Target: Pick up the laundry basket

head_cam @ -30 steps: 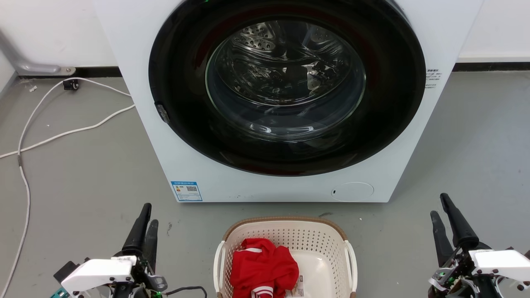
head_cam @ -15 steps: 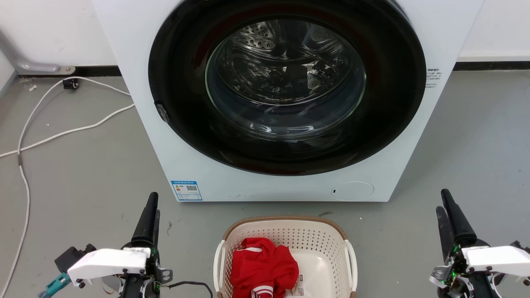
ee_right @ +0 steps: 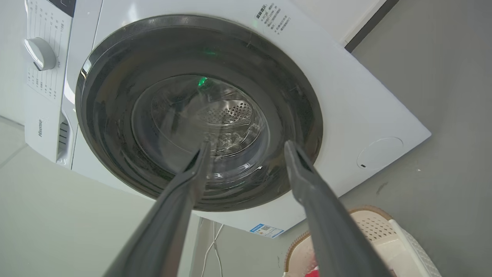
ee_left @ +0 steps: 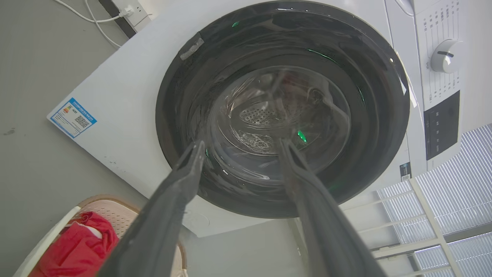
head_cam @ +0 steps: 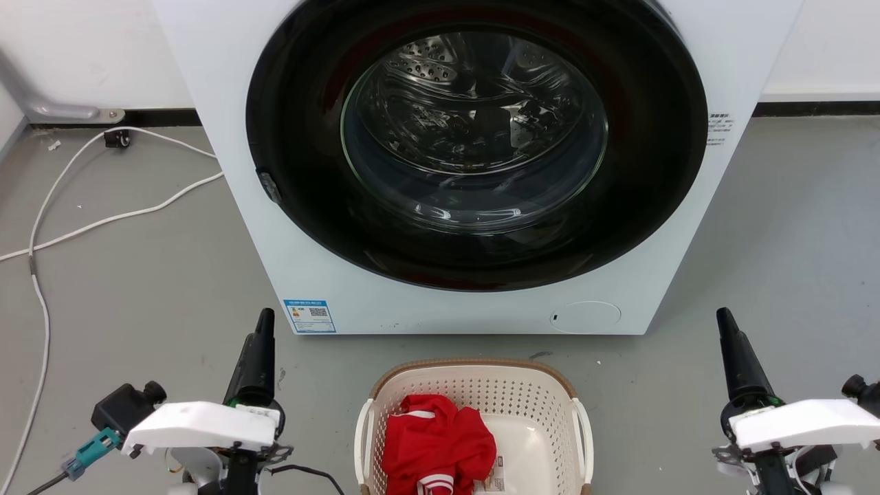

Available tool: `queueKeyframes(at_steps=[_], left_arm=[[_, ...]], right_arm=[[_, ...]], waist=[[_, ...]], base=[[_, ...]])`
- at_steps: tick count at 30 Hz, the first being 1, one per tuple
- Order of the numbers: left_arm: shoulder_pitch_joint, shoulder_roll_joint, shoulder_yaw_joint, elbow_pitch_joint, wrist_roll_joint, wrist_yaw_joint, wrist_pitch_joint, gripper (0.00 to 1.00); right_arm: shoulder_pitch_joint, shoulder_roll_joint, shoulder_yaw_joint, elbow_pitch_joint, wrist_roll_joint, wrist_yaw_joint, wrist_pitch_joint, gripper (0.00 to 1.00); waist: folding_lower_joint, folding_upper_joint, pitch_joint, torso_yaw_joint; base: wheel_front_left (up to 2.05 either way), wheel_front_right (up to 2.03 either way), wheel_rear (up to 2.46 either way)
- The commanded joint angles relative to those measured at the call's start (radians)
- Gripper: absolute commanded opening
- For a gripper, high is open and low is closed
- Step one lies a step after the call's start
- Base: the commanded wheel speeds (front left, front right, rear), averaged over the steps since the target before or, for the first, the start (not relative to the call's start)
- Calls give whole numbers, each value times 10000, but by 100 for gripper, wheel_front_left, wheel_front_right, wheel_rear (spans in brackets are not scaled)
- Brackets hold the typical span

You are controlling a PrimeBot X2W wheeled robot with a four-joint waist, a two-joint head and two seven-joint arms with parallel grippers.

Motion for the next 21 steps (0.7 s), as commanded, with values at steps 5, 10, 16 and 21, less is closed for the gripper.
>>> queueKeyframes(at_steps=[5, 10, 16, 21], left_arm=[[-344, 38, -277, -149, 1403, 165, -267, 100], [-370, 39, -467, -29, 2238, 252, -407, 100], [-462, 40, -682, 99, 3330, 481, -604, 100], [-529, 41, -823, 149, 4142, 655, -768, 100]], right_arm=[[-29, -37, 55, -181, -1671, 10, -274, 100], [-13, -28, 42, -126, -2471, 11, -414, 100], [-44, -23, 60, -26, -3513, 12, -612, 100], [-60, -22, 111, 21, -4289, 13, -771, 100]], waist=[[0, 0, -4, 13], [0, 0, -12, 13], [0, 0, -15, 19], [0, 0, -17, 38]], base=[[0, 0, 0], [0, 0, 0], [0, 0, 0], [0, 0, 0]])
